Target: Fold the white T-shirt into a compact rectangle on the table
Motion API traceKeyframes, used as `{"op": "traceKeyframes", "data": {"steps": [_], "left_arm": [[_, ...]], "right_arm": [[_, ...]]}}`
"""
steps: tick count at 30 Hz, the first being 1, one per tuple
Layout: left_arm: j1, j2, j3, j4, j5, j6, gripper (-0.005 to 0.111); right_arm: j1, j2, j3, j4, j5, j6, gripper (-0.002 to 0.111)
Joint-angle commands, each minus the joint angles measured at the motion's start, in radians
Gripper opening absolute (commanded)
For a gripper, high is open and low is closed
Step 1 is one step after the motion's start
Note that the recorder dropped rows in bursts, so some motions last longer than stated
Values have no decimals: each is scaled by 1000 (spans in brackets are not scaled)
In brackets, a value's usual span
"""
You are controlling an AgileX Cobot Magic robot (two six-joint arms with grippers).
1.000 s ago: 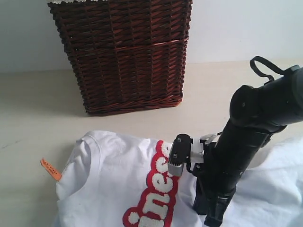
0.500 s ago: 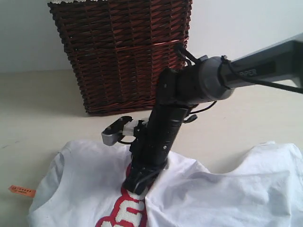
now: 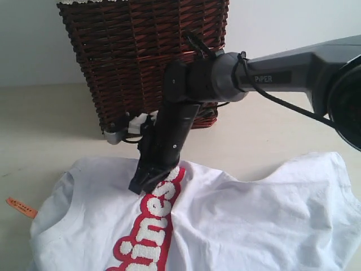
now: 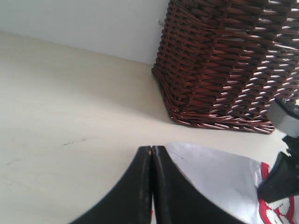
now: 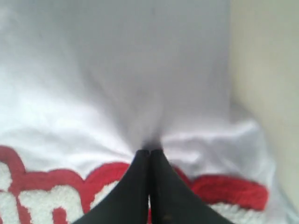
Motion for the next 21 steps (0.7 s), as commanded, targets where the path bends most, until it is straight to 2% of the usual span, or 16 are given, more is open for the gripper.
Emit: {"op": "traceKeyframes", "data": {"steps": [1,3,6,7,12,13,15,18,21], "left_arm": [[-4,-7,2,-3,3,-3,0],[-4,-7,2,-3,3,-3,0],[-4,-7,2,-3,3,-3,0],[-4,-7,2,-3,3,-3,0],[-4,-7,2,-3,3,-3,0],[-4,-7,2,-3,3,-3,0],[-4,-7,2,-3,3,-3,0],[-4,-7,2,-3,3,-3,0],[-4,-7,2,-3,3,-3,0]], "right_arm": [[8,-33,-77,26,-9,-27,0],[8,-80,-74,18,44,18,0],[0,-134,-61,5,255,33,0],[0,-146,-40,2,255,19,0],[0,-269,364,-176,250,-33,0],[0,-289,419,-198,183,-33,0],[0,-323,575,-239,-75,-27,0],[8,-273,594,-235,-140,19,0],[8,-207,526,-154,-176,31,0]]}}
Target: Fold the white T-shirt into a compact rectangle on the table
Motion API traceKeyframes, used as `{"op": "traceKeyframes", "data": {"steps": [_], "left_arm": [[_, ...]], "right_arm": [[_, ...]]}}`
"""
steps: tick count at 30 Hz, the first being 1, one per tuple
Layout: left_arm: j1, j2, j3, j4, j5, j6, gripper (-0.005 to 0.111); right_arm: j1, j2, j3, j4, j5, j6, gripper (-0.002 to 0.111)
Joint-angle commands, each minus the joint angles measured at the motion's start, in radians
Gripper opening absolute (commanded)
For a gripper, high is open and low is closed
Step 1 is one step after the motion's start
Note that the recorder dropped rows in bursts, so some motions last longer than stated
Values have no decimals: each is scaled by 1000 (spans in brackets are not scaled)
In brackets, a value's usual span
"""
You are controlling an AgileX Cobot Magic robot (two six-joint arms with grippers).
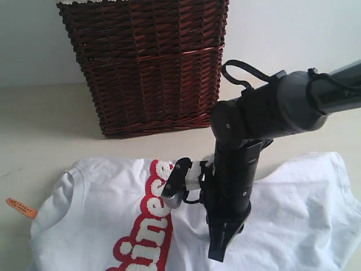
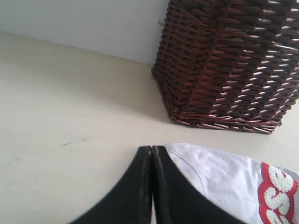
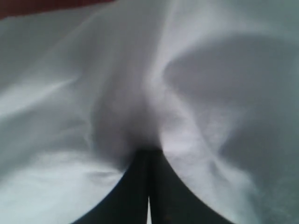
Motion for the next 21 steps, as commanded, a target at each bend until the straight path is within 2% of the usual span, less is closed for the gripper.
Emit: {"op": "traceKeyframes", "data": {"steps": [1,8,16,19,21], "left_arm": [[-4,-7,2,-3,3,-3,0],[-4,-7,2,-3,3,-3,0],[-4,-7,2,-3,3,-3,0],[-4,-7,2,-3,3,-3,0],[-4,-7,2,-3,3,-3,0]], "right_arm": [[8,84,-80,97,-85,14,0],[52,158,-269,111,-67,63,0],[15,6,-269,83,119,82,1],[-16,-113,-235,42,172,-2,10],[-52,-209,-176,30,188,-118,22]]}}
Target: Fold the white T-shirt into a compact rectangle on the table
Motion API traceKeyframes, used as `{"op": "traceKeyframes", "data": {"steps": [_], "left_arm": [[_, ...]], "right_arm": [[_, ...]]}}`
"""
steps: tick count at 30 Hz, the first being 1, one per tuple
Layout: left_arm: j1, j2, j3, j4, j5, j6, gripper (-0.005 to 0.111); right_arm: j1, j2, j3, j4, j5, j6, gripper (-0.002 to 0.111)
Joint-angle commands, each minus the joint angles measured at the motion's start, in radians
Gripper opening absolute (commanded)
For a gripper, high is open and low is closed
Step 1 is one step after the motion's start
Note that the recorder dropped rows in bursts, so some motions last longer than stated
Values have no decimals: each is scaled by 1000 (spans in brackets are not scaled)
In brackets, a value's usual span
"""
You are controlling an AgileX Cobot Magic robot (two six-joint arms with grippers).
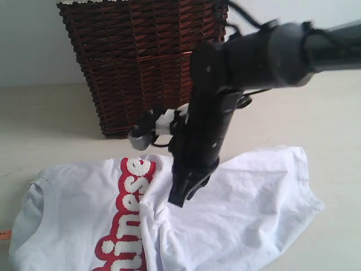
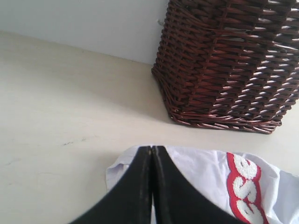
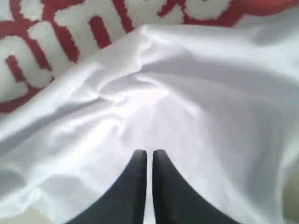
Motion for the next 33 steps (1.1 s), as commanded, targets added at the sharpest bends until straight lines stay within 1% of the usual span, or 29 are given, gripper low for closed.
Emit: {"op": "traceKeyframes", "data": {"steps": [1,4,5,6,7,8,9,11,14,19,21,22,23,26,27,31,33], "left_arm": [[-4,-7,2,-3,3,-3,0],[-4,-7,2,-3,3,-3,0],[-4,-7,2,-3,3,-3,0],[-4,-7,2,-3,3,-3,0],[-4,-7,2,-3,3,-3,0],[-4,-7,2,-3,3,-3,0],[-4,-7,2,-3,3,-3,0],[-4,-7,2,-3,3,-3,0],[-4,-7,2,-3,3,-3,0],[-4,-7,2,-3,3,-3,0],[-4,-7,2,-3,3,-3,0],[-4,-7,2,-3,3,-3,0],[-4,-7,2,-3,3,-3,0],[-4,-7,2,-3,1,-3,0],[-4,-7,2,-3,1,-3,0],[-4,-7,2,-3,1,-3,0],[-4,-7,2,-3,1,-3,0]], "right_arm": [[-69,-196,107,-41,68,-228,28],[-118,-306,292,-35,55,-553,53],[-128,-339,368,-28,13,-676,58],[-132,-370,445,-23,-60,-778,60],[-132,-394,506,-14,-140,-857,60],[-132,-422,592,21,-283,-950,59],[-132,-434,643,52,-370,-997,58],[-132,-440,739,116,-496,-1089,57],[-132,-409,813,113,-561,-1101,55],[-132,-346,831,113,-649,-1045,53],[-132,-328,831,113,-675,-1040,49],[-132,-323,831,113,-686,-1038,44],[-132,-317,831,113,-695,-1038,36],[-132,-317,831,113,-700,-1038,5],[-132,-319,831,113,-700,-1038,0],[-132,-353,831,113,-666,-1038,0],[-132,-406,831,113,-590,-1036,0]]}}
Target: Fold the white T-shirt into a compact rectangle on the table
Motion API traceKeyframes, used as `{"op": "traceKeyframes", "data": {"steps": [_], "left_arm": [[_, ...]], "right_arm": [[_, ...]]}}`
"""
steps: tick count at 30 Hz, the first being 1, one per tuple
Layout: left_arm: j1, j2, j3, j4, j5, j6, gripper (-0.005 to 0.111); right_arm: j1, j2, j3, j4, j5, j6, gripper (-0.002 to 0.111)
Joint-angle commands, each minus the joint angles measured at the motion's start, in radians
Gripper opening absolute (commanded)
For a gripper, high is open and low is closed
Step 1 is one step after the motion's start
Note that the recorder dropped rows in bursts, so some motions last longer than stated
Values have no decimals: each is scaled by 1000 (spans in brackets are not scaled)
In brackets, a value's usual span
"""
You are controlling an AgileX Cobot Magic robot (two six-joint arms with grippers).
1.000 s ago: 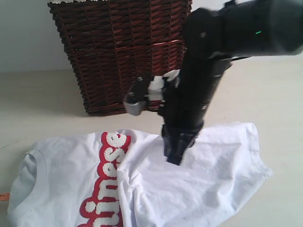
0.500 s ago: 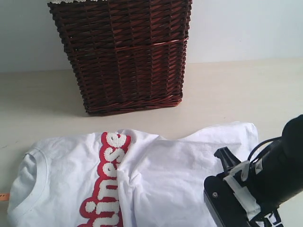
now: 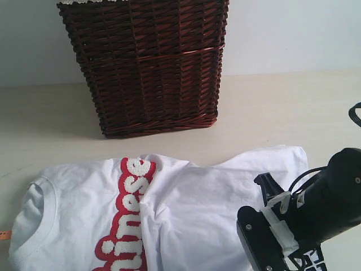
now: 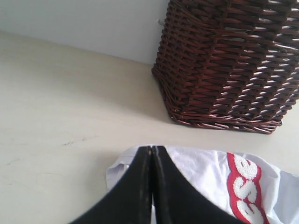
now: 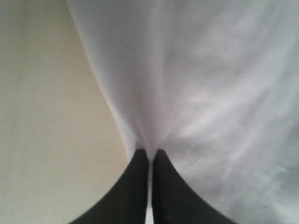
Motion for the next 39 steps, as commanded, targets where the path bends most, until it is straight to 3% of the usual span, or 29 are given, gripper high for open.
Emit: {"op": "traceKeyframes", "data": {"steps": [1,5,8,15,24,27,33,39], "left_arm": [[-4,-7,2,-3,1,-3,0],[-4,-7,2,-3,1,-3,0],[-4,-7,2,-3,1,-3,0],[-4,-7,2,-3,1,-3,0],[-4,-7,2,-3,1,-3,0],[-4,-7,2,-3,1,-3,0],[-4,-7,2,-3,1,-3,0],[-4,-7,2,-3,1,-3,0]], "right_arm": [[-5,-104,4,5,149,5,0],[-5,-240,-26,2,426,-39,0],[-5,-301,-66,2,492,-109,0],[-5,-217,-135,0,105,-138,0],[-5,118,-226,-2,-126,-119,1],[-5,201,-239,-2,-223,-59,11],[-5,250,-245,-2,-317,100,48],[-5,229,-245,82,-353,346,56]]}}
